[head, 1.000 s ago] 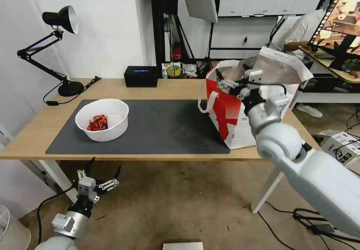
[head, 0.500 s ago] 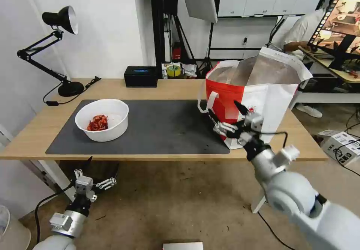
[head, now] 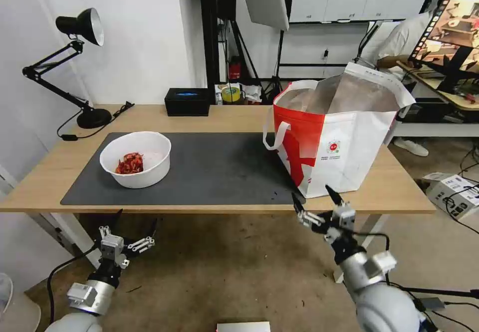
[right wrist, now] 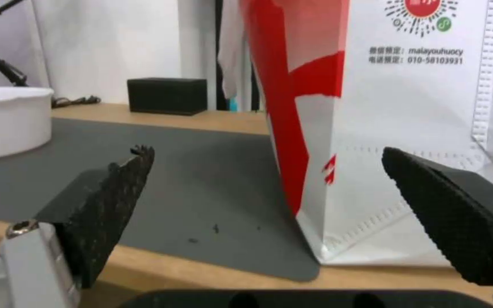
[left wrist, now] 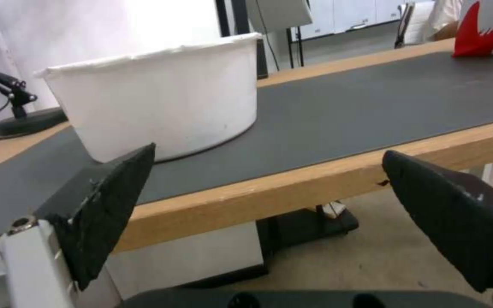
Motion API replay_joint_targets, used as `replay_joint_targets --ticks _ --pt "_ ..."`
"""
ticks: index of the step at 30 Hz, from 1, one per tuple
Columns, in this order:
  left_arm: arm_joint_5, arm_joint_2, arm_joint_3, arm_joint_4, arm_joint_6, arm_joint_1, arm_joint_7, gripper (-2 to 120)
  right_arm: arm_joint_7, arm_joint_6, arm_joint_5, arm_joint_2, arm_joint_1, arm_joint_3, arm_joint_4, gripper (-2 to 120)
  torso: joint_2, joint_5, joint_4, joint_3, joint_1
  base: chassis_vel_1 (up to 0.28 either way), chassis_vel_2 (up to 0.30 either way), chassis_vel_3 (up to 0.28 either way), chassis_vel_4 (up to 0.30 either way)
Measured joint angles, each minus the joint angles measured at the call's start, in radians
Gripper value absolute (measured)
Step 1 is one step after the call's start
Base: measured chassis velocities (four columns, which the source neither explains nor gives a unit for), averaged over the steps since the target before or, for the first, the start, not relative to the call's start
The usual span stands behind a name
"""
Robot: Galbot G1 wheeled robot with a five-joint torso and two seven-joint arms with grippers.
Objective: Pick up the trash from the table and place it into the takeout bag.
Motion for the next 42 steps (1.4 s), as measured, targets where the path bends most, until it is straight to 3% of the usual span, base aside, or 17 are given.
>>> replay_joint_targets --ticks 35,42 --pt "0.015 -0.016 -0.009 -0.013 -0.018 0.030 0.003 100 0.055 -0.027 0.028 -0.005 -0.045 -0.031 0.009 100 0.000 0.0000 0.0001 0.000 0.000 0.000 0.000 0.000 0.000" --pt "-0.049 0.044 -0.064 -0.045 0.016 0.011 -0.012 100 0.056 -0.027 0.027 -0.005 -0.044 -0.030 0.010 100 0.000 0.0000 0.0001 0.000 0.000 0.000 0.000 0.000 0.000"
